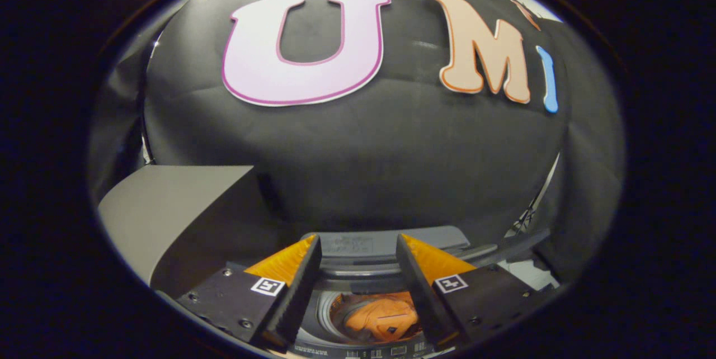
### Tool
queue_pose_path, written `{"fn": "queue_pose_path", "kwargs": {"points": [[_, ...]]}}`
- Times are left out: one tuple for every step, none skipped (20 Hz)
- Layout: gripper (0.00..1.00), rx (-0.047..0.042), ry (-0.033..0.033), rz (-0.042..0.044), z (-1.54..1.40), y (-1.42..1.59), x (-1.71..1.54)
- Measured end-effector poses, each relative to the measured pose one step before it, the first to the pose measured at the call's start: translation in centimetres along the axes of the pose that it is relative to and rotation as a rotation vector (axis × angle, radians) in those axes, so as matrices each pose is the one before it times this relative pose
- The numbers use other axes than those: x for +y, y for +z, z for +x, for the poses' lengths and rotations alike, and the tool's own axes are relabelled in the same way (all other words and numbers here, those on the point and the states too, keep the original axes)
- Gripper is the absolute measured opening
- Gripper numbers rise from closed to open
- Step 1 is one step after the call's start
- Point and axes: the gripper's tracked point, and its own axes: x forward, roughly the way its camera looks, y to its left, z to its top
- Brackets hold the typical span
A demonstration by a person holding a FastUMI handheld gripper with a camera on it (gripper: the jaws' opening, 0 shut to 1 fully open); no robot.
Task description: Put the clothes into the washing machine and then close the washing machine lid.
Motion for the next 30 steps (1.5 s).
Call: {"fn": "queue_pose_path", "kwargs": {"points": [[0.81, -0.01389, 0.00235, 0.02141, -0.786, -0.397, -0.318], [0.81, -0.01733, 0.00213, 0.01913, -0.65, -0.23, -0.449], [0.81, -0.01948, -0.00356, 0.01191, -0.779, -0.035, -0.483], [0.81, -0.02249, -0.00794, 0.0031, -0.654, 0.145, -0.697], [0.81, -0.02018, -0.00779, -0.00291, -0.816, 0.292, -0.717], [0.81, -0.02184, -0.00866, -0.0029, -1.009, 0.307, -0.649], [0.81, -0.02028, -0.00945, -0.00471, -0.846, 0.373, -0.526], [0.81, -0.01659, -0.00863, -0.0053, -0.693, 0.298, -0.852], [0.81, -0.01616, -0.00743, -0.00649, -0.546, 0.277, -0.505], [0.81, -0.01364, -0.00944, -0.00854, -0.684, 0.128, -0.747], [0.81, -0.01274, -0.0099, -0.01054, -0.91, 0.097, -0.82], [0.81, -0.01525, -0.01124, -0.00754, -0.754, 0.086, -0.913], [0.81, -0.01031, -0.00601, -0.00271, -0.779, 0.09, -0.737], [0.81, -0.00788, -0.00309, 0.00412, -0.678, -0.132, -0.516], [0.81, -0.0119, -0.00035, 0.00814, -0.708, 0.028, -0.44], [0.81, -0.01143, 0.00247, 0.00541, -0.665, 0.012, -0.492], [0.81, -0.01562, -0.00092, -0.00113, -0.788, 0.052, -0.58], [0.81, -0.01649, 0.00507, -0.00505, -0.519, 0.069, -0.472], [0.81, -0.01708, 0.00824, -0.00425, -0.556, 0.102, -0.326], [0.81, -0.01475, 0.00461, -0.00001, -0.41, 0.021, -0.286], [0.81, -0.01345, 0.0065, 0.00358, -0.615, -0.071, -0.345], [0.81, -0.01158, 0.01265, 0.00262, -0.541, -0.069, -0.287], [0.81, -0.00739, 0.01133, -0.00484, -0.552, -0.163, -0.208], [0.81, -0.00624, -0.00227, -0.00997, -0.456, -0.35, -0.514], [0.82, -0.00397, 0.00022, -0.01131, -0.681, -0.359, -0.537], [0.82, -0.00479, 0.0028, -0.00632, -0.359, -0.358, -0.369], [0.84, -0.00201, 0.00658, -0.00169, -0.526, -0.457, -0.287], [0.86, 0.0009, 0.01052, 0.00318, -0.462, -0.616, -0.268], [0.88, -0.00011, 0.01311, 0.00387, -0.606, -0.723, -0.172], [0.9, -0.00111, 0.013, 0.00098, -0.595, -0.817, -0.156]]}}
